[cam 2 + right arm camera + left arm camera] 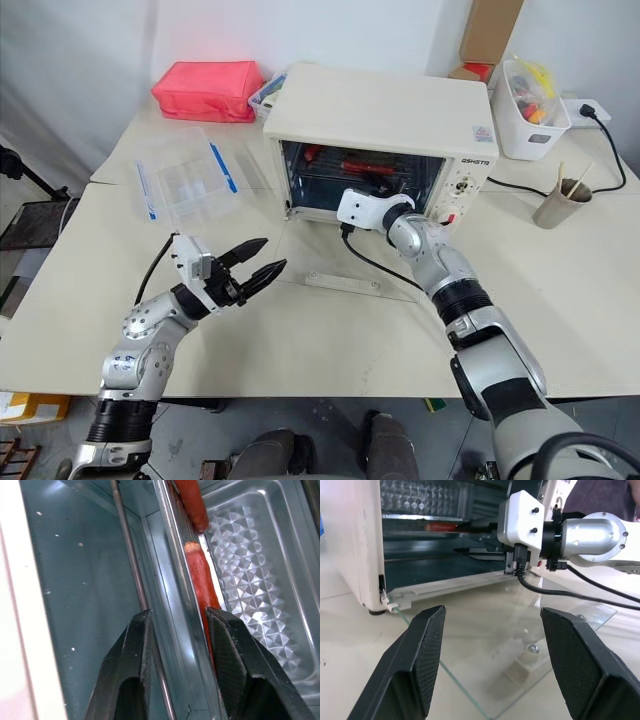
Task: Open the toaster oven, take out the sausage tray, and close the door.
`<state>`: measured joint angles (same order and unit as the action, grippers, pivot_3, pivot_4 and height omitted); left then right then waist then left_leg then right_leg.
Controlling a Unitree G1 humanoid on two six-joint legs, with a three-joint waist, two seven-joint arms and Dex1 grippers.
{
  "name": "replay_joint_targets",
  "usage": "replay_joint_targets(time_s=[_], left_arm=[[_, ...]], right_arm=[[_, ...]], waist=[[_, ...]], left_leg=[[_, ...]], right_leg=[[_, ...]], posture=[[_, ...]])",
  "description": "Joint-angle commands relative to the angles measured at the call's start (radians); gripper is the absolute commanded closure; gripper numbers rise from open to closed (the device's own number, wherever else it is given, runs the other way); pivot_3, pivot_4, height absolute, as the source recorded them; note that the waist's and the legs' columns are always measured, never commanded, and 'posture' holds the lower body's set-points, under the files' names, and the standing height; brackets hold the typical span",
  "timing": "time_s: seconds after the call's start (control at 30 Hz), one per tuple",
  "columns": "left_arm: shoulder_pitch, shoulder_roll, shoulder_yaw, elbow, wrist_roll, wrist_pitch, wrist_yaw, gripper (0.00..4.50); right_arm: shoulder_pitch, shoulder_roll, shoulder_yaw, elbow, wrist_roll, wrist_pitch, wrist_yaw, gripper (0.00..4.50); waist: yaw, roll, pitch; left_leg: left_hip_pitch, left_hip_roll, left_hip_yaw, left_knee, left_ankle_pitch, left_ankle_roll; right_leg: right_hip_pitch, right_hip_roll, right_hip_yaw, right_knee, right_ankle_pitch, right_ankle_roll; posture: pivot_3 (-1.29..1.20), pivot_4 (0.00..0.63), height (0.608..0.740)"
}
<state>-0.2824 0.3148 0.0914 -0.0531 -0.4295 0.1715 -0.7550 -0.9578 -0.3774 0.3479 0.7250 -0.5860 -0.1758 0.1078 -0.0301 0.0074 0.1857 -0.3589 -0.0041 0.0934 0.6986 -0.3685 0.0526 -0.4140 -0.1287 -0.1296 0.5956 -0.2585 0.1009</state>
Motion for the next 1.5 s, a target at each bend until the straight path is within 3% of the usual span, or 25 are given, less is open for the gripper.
replay_joint_targets(time_s=[0.03, 0.1, 0.27, 0.5, 0.67, 1.13, 1.5], left_arm=[[-0.087, -0.011, -0.019, 0.044, -0.010, -0.021, -0.027, 1.30], [-0.149, -0.019, -0.016, 0.098, -0.018, -0.030, -0.044, 1.30], [-0.407, -0.039, -0.011, 0.333, -0.010, -0.060, -0.097, 1.30], [-0.627, -0.042, 0.029, 0.585, -0.019, -0.081, -0.138, 1.30], [-0.679, -0.035, 0.041, 0.684, -0.009, -0.098, -0.184, 1.30], [-0.730, -0.028, 0.105, 0.780, -0.031, -0.071, -0.191, 1.30], [-0.714, 0.000, 0.155, 0.737, -0.097, 0.108, -0.183, 1.30]], right_arm=[[-0.032, 0.007, 0.001, 0.006, -0.009, -0.015, -0.036, 4.00], [-0.038, 0.009, 0.000, 0.010, -0.014, -0.011, -0.047, 4.50], [-0.058, 0.007, -0.005, -0.001, -0.021, -0.012, -0.056, 4.50], [-0.038, -0.034, 0.017, -0.076, -0.046, -0.057, -0.039, 4.50], [0.044, -0.059, 0.010, -0.235, -0.037, -0.052, 0.014, 4.50], [0.405, -0.158, -0.082, -0.821, -0.026, 0.066, 0.209, 4.50], [0.632, -0.230, -0.117, -1.054, -0.039, 0.048, 0.291, 4.50]], waist=[[0.001, 0.000, 0.000], [-0.001, -0.001, 0.000], [0.001, -0.002, 0.000], [-0.002, -0.001, 0.000], [-0.001, -0.001, 0.000], [0.006, -0.002, 0.001], [0.016, -0.003, 0.001]], left_leg=[[0.000, 0.000, 0.000, 0.000, 0.000, 0.000], [0.000, 0.000, 0.000, 0.000, 0.000, 0.000], [-0.002, 0.001, -0.002, 0.000, 0.002, -0.001], [-0.003, 0.000, -0.002, -0.003, 0.004, -0.001], [-0.014, -0.001, -0.001, -0.002, 0.004, -0.001], [-0.015, 0.000, 0.000, 0.001, 0.004, -0.001], [-0.014, -0.001, 0.001, 0.001, 0.005, -0.001]], right_leg=[[0.000, 0.000, 0.000, 0.000, 0.000, 0.000], [0.001, 0.001, 0.000, 0.000, 0.000, 0.000], [0.001, 0.003, -0.003, -0.002, 0.000, 0.000], [-0.002, 0.004, -0.005, -0.003, 0.000, 0.001], [-0.013, 0.004, -0.007, 0.000, 0.000, 0.001], [-0.014, 0.005, -0.006, 0.002, 0.000, 0.001], [-0.014, 0.005, -0.004, 0.002, 0.000, 0.001]], posture=[[0.00, 0.150, 0.740], [0.00, 0.150, 0.740], [0.00, 0.150, 0.740], [0.00, 0.150, 0.740], [0.00, 0.150, 0.740], [0.00, 0.150, 0.740], [0.00, 0.150, 0.740]])
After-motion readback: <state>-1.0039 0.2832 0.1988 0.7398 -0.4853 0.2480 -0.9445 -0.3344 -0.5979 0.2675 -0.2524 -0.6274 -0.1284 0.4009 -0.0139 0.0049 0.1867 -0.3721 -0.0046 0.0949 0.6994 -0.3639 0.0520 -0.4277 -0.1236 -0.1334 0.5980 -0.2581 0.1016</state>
